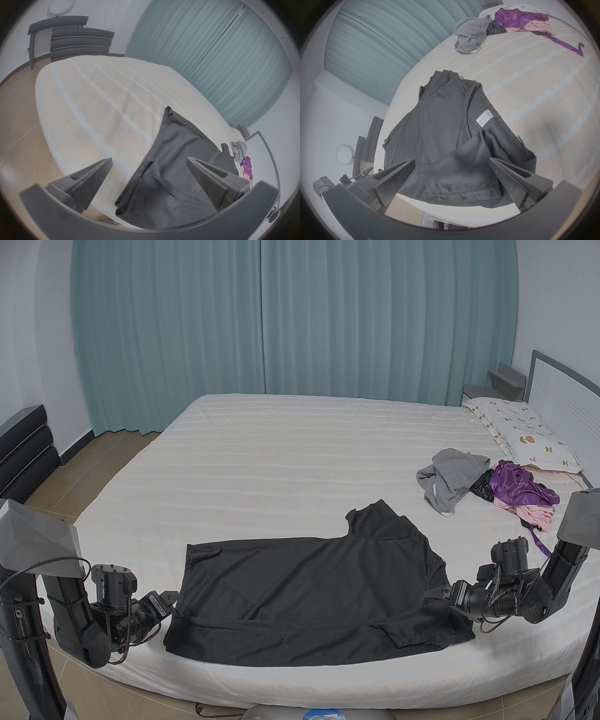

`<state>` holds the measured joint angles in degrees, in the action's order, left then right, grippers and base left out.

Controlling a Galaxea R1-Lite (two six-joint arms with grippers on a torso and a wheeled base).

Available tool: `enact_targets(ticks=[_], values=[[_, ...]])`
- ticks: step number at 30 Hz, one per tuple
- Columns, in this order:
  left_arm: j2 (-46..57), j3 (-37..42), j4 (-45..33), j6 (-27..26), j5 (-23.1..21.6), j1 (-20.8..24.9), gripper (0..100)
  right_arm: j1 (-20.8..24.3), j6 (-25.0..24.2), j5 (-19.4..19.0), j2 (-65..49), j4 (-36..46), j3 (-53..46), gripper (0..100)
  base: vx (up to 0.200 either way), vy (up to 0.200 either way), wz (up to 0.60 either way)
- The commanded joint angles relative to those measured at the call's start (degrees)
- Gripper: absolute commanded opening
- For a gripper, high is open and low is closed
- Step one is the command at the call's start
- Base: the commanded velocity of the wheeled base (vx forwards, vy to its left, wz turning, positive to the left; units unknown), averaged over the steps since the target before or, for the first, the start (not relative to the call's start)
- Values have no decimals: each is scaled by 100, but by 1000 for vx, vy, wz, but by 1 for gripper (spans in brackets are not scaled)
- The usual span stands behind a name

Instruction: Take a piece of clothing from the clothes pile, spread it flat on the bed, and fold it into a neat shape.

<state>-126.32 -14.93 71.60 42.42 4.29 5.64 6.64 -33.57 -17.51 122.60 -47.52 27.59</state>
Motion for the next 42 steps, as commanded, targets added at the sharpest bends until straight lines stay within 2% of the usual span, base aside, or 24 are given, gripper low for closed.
enact_targets(ticks=[1, 9, 24, 28, 33, 39, 42], values=[[20, 17, 4, 108, 19, 165, 100, 4, 0, 2, -17, -56, 1, 100, 0, 0, 0], [64, 17, -5, 170, 37, 271, 100, 4, -9, 2, -17, -108, -8, 100, 0, -150, 0], [81, -124, -251, 179, -25, 297, 100, 21, 0, 2, 1, -108, -8, 100, 0, 0, 0], [2, -379, -682, 179, -34, 341, 100, 21, 0, 2, 1, -108, 1, 100, 0, 0, 0], [-235, -1152, -1517, 179, -25, 332, 100, 21, -9, 2, 1, -117, 1, 100, 0, 0, 0], [-279, -1952, -2299, 187, -25, 24, 100, 21, -9, 2, 9, -117, 1, 100, 0, 0, 0], [-306, -2119, -2431, 231, -25, -151, 100, 21, -9, 2, 9, -117, 1, 100, 0, 0, 0]])
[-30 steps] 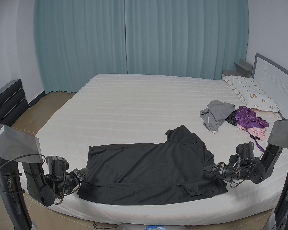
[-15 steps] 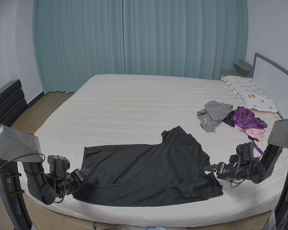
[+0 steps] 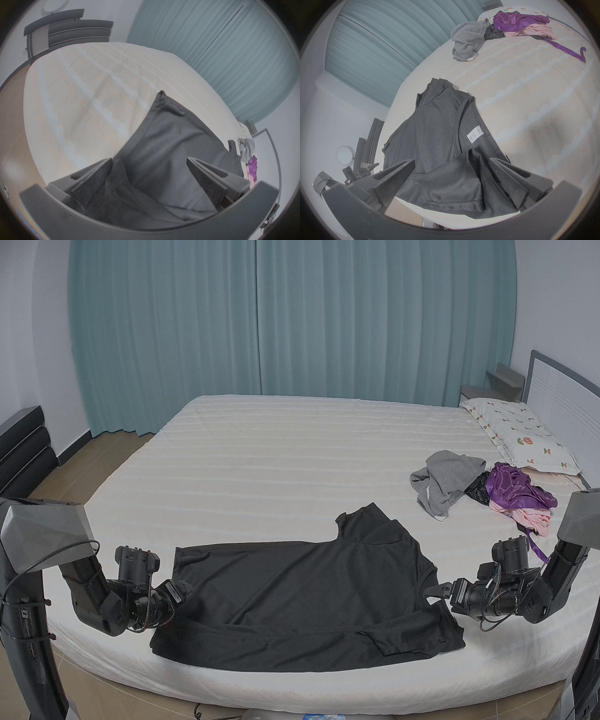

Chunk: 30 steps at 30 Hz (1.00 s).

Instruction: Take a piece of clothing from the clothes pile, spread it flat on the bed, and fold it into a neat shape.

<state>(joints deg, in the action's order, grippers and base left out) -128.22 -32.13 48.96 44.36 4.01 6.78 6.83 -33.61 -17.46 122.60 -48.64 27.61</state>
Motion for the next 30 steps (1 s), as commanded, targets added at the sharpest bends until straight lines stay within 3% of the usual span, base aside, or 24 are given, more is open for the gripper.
enact_targets(ticks=[1, 11, 13, 17, 22, 30], values=[[-168, -452, -176, 64, 3, -361, 100, -6, 4, -3, 27, -5, 7, 100, 0, 0, 0], [-115, -601, -238, 64, -41, -757, 100, -6, -5, -3, 36, -5, 7, 100, 0, 0, 0], [104, -627, -536, -15, -594, -783, 100, -6, 4, -3, 45, -5, -1, 100, 0, 0, 0], [201, -583, -695, -630, -1368, -836, 100, -15, 4, -3, 62, -5, -1, 100, 0, 0, 0], [139, -469, -721, -1580, -1711, -854, 100, -15, 4, -12, 80, -5, -1, 100, 0, 0, 0], [201, 32, -642, -2213, -2168, -854, 100, 3, 12, -12, 97, 4, -1, 100, 0, 0, 0]])
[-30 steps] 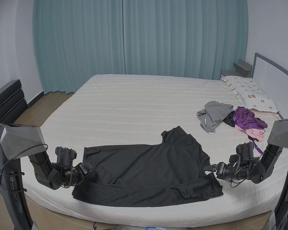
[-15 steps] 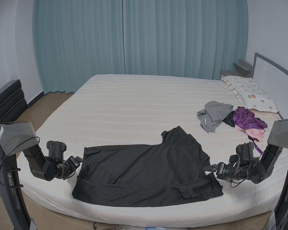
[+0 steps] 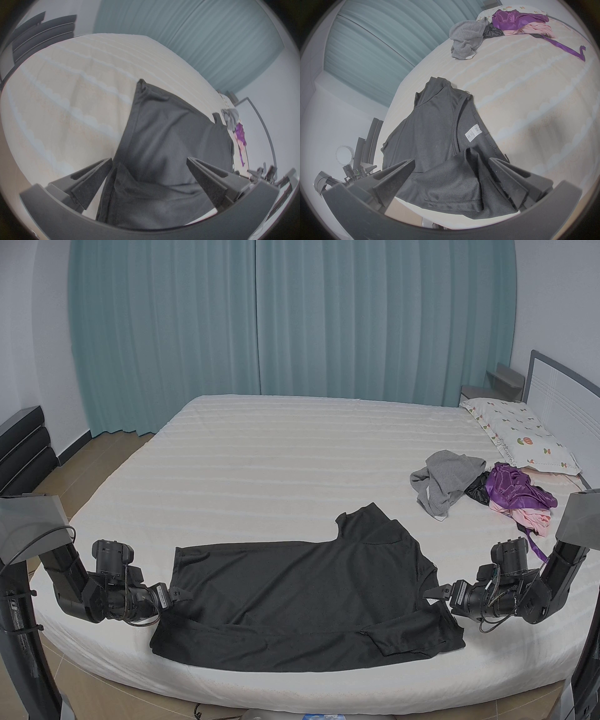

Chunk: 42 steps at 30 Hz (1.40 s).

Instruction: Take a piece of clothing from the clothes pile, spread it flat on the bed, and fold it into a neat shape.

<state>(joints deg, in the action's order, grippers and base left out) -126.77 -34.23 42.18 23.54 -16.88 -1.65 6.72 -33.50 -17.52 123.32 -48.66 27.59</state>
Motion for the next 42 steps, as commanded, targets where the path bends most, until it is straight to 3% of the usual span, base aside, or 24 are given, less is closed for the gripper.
enact_targets(ticks=[1, 14, 20, 28, 40, 41, 42], values=[[65, 277, 36, -166, -96, -11, 100, 14, 1, -6, 25, 6, 1, 100, 0, 0, 0], [197, 1147, 1091, -649, -570, -266, 100, 31, 19, -6, 25, -3, -69, 100, 0, 0, 0], [328, 1384, 1126, -816, -1256, -433, 100, 31, 36, -6, 25, -3, -69, 100, 0, 0, 0], [-181, 1410, 1231, -1730, -1194, -416, 100, 31, 54, -6, 25, 6, -78, 100, 0, 0, 0], [-278, 1305, 1240, -1730, -1203, -416, 100, 31, 63, -6, 25, 6, -78, 100, 0, 0, 0], [-278, 1314, 1240, -1730, -1203, -416, 0, 31, 63, -6, 25, -3, -78, 100, 0, 0, 0], [-278, 1323, 1240, -1730, -1203, -424, 0, 31, 63, -6, 25, 6, -78, 100, 0, 0, 0]])
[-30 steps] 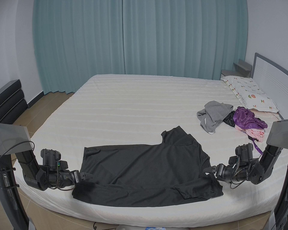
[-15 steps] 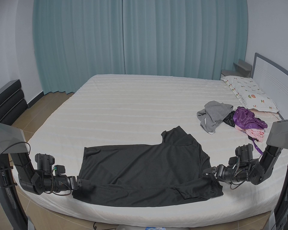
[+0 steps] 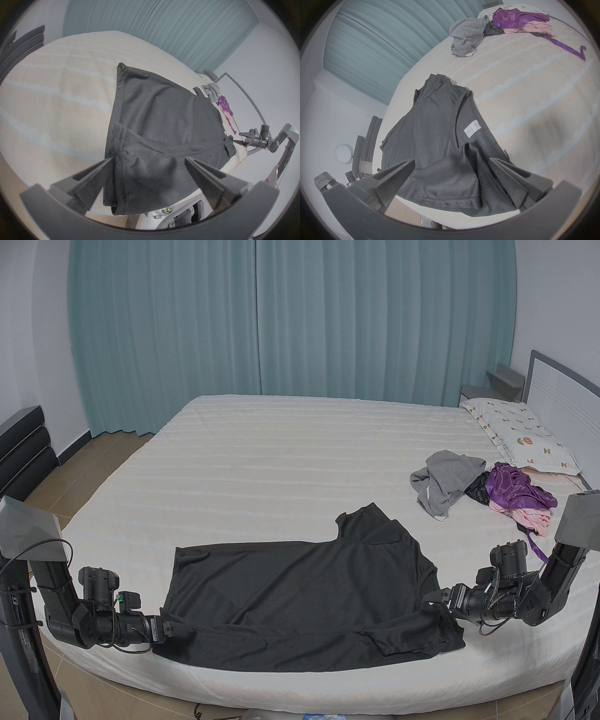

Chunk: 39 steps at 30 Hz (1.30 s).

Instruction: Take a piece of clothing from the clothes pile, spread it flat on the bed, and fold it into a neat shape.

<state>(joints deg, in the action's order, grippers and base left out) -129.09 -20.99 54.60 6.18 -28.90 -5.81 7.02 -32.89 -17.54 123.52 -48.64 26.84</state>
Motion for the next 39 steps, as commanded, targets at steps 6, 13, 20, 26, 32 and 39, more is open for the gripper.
enact_targets(ticks=[6, 13, 20, 26, 32, 39], values=[[59, 95, -2, 120, -1, -157, 0, 1, 2, -4, -3, -5, -4, 100, 0, 0, 0], [446, 341, -2, 155, 8, -245, 0, 1, 2, -4, 6, 4, -4, 100, 0, 0, 0], [622, 394, -2, 314, 8, -245, 0, 1, 19, 14, 6, -5, -4, 100, 0, 0, 0], [894, 500, -20, 683, 8, -218, 0, 80, 81, 23, 67, -5, 102, 100, 0, 0, 0], [841, 482, -29, 779, -1, -192, 0, 80, 740, 23, 410, -23, 339, 100, 0, 0, 0], [841, 456, -55, 788, -1, -113, 0, 106, 1083, -30, 946, -278, 603, 100, 0, 0, 0]])
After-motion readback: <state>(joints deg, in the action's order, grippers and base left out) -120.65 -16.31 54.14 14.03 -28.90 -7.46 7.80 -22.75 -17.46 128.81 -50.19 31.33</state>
